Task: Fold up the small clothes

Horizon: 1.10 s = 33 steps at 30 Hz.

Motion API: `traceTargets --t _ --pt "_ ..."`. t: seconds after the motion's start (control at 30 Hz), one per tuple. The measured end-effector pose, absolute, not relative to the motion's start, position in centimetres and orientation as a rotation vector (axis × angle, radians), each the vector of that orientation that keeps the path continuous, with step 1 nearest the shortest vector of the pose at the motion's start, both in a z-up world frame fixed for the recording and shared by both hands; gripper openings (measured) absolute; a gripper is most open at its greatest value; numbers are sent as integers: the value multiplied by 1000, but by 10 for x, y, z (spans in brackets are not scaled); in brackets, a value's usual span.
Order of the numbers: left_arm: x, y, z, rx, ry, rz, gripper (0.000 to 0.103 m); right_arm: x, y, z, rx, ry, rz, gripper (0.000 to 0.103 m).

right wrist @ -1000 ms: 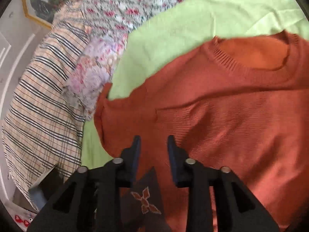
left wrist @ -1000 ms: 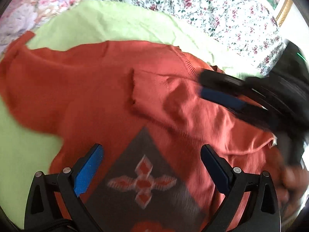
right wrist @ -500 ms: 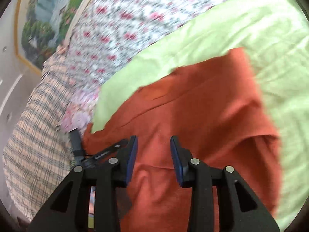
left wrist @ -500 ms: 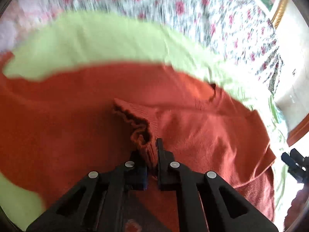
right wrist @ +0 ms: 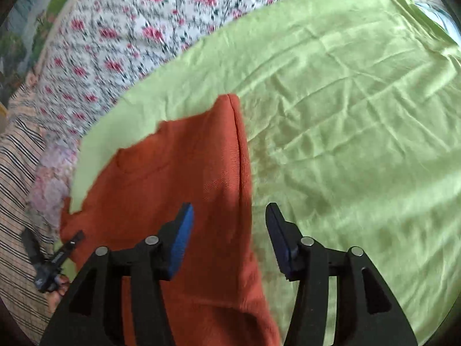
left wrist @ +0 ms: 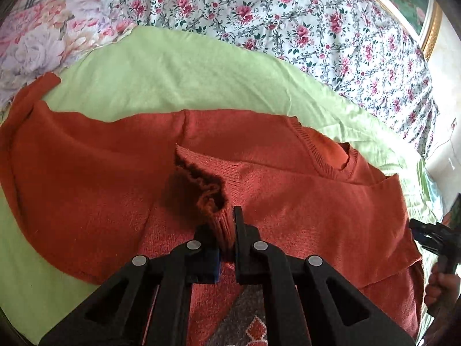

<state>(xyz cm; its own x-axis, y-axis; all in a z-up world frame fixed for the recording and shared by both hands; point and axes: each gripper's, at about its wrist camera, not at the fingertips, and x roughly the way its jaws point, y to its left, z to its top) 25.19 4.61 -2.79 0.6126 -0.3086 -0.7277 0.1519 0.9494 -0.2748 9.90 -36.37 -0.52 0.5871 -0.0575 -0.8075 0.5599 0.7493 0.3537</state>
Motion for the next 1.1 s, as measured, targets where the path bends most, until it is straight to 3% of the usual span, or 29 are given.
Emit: traceTargets --t 0.1,0.17,0.33,0.6,0.83,0.9,1.0,1.1 --pt "249 45 -27 -172 874 -271 5 120 -366 -24 604 939 -370 54" --pt "246 40 -23 -165 869 -287 5 124 -364 -21 557 941 -354 12" --pt "243 17 -22 -140 869 -346 5 96 -381 12 560 823 -372 10" --pt "250 23 -42 -141 918 -334 5 91 -395 -11 560 888 -428 10" --pt "244 28 -42 -136 920 -320 7 83 -362 21 474 830 -529 20" --pt "244 31 -42 -141 929 -317 10 86 -342 16 489 847 -410 27" --pt "237 45 -38 -138 930 -302 19 93 -330 -13 450 962 -428 27" --pt "228 76 -28 -138 907 -268 22 84 -329 -10 500 940 -427 30"
